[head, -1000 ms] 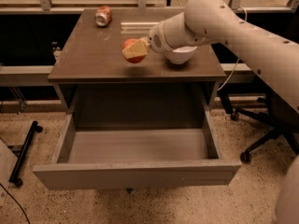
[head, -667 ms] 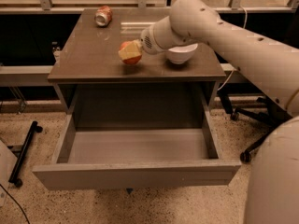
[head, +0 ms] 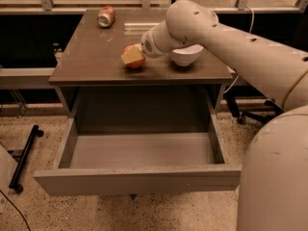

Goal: Pick apple from top drawer and place on counter

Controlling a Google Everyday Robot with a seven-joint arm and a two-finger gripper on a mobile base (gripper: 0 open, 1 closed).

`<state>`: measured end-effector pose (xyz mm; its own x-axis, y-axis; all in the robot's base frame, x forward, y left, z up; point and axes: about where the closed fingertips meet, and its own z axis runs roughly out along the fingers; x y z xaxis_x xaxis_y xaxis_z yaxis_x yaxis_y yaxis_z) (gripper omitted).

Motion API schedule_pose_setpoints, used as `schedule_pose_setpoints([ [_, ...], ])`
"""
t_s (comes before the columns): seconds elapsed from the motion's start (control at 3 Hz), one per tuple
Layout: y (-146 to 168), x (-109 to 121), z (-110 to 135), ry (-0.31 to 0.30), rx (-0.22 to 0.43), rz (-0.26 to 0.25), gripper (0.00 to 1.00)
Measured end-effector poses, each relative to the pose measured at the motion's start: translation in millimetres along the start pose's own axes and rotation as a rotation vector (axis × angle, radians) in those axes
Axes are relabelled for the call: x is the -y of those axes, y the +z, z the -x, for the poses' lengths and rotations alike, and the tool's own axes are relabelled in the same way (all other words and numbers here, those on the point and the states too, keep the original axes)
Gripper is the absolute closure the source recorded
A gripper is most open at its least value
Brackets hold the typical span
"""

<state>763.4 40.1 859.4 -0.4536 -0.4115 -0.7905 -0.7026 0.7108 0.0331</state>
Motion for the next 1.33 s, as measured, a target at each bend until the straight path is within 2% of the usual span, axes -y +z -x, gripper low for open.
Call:
schedule_pose_setpoints([
  [0.33,2.9,-2.3,-0.5,-0.002,-0.003,0.004,0.28],
  [0.67,4.5,-3.7,-0.8,-0.002,-0.004,0.007,0.05],
  [1.0,5.5,-4.5,-1.0,-0.003,-0.005,0.008,0.00],
  [1.33,5.5,-4.6,-1.1,-0.003,-0.005,0.008,0.00],
])
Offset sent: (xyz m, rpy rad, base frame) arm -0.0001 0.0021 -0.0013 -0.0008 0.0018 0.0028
